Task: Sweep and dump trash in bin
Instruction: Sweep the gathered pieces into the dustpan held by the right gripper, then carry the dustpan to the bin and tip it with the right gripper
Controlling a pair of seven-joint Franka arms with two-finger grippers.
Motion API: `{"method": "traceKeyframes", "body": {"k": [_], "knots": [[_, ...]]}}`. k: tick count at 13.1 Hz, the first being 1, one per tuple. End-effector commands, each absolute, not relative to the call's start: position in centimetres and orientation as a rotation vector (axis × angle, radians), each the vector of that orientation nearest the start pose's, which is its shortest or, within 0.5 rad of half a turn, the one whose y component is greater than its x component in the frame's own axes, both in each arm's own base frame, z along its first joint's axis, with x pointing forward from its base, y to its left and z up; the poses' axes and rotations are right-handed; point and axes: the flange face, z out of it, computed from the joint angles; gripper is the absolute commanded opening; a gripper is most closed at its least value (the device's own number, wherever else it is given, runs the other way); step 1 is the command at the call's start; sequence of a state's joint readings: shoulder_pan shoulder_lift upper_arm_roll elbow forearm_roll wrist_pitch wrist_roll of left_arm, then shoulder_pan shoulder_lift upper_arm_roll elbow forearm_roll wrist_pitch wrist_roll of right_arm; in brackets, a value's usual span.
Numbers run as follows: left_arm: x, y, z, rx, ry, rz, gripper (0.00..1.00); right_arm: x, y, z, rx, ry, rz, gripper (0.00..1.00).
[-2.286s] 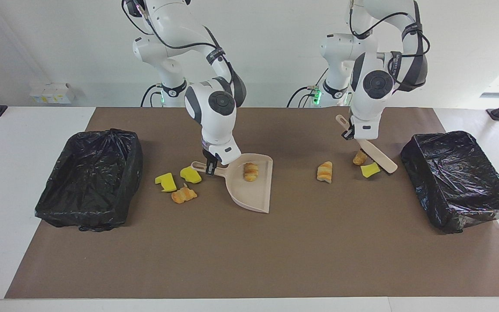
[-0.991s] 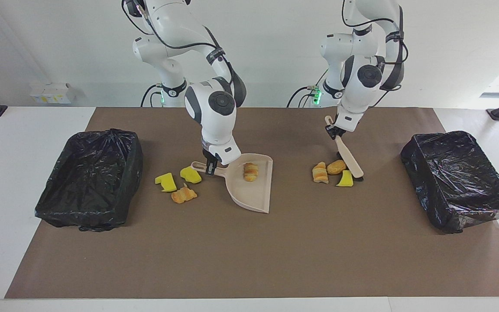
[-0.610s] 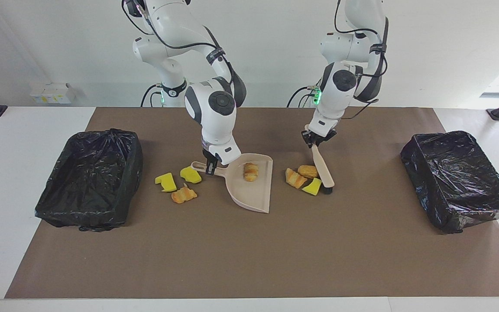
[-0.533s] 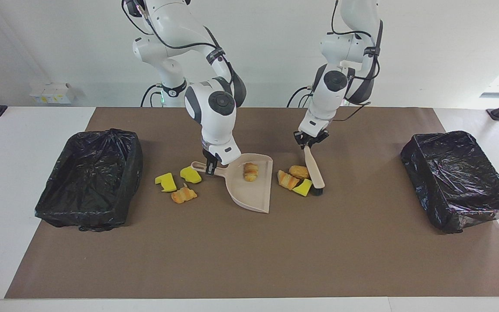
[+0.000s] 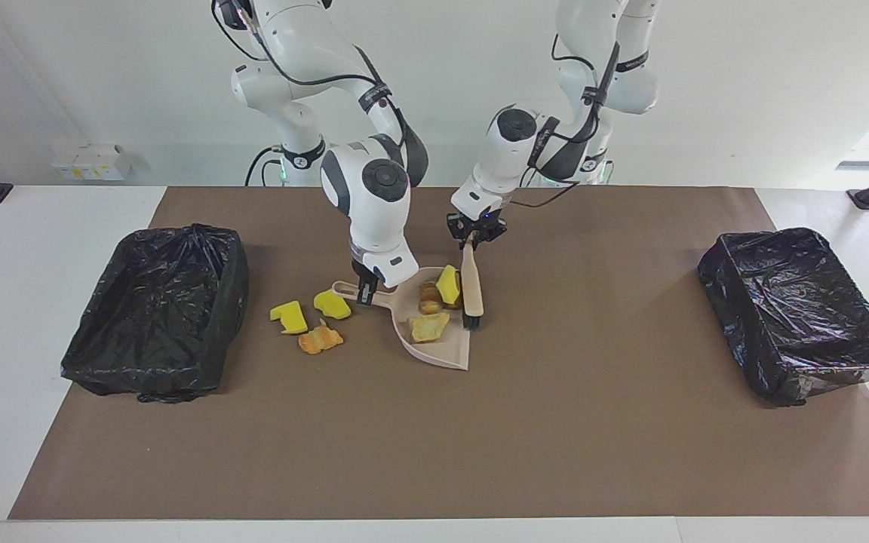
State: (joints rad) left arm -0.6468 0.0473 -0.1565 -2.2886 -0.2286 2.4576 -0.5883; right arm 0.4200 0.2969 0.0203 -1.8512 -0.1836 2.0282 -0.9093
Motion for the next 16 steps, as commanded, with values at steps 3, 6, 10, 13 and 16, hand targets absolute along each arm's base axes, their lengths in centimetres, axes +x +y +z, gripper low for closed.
{"method": "traceKeyframes", "body": {"k": [3, 6, 10, 13, 16], "knots": [[37.7, -39.2, 34.5, -3.337, 0.005, 0.069, 0.0, 55.3, 24.8, 35.4, -2.447, -2.129, 0.234, 0.0], [40.8, -35.1, 35.1, -3.288, -0.122, 0.101, 0.0, 55.3, 24.7, 35.4, -2.448, -2.127, 0.234, 0.0], [43.7, -32.3, 37.2, -3.213, -0.147, 0.125, 0.0, 55.7, 24.5, 36.1, -2.476, -2.101, 0.219, 0.0], [44.3, -30.0, 41.1, -3.173, -0.144, 0.079, 0.0, 56.5, 22.0, 39.6, -2.522, -1.977, 0.112, 0.0], [44.2, -28.8, 42.4, -3.17, -0.171, 0.044, 0.0, 57.0, 17.9, 44.5, -2.606, -1.895, 0.029, 0.0]]}}
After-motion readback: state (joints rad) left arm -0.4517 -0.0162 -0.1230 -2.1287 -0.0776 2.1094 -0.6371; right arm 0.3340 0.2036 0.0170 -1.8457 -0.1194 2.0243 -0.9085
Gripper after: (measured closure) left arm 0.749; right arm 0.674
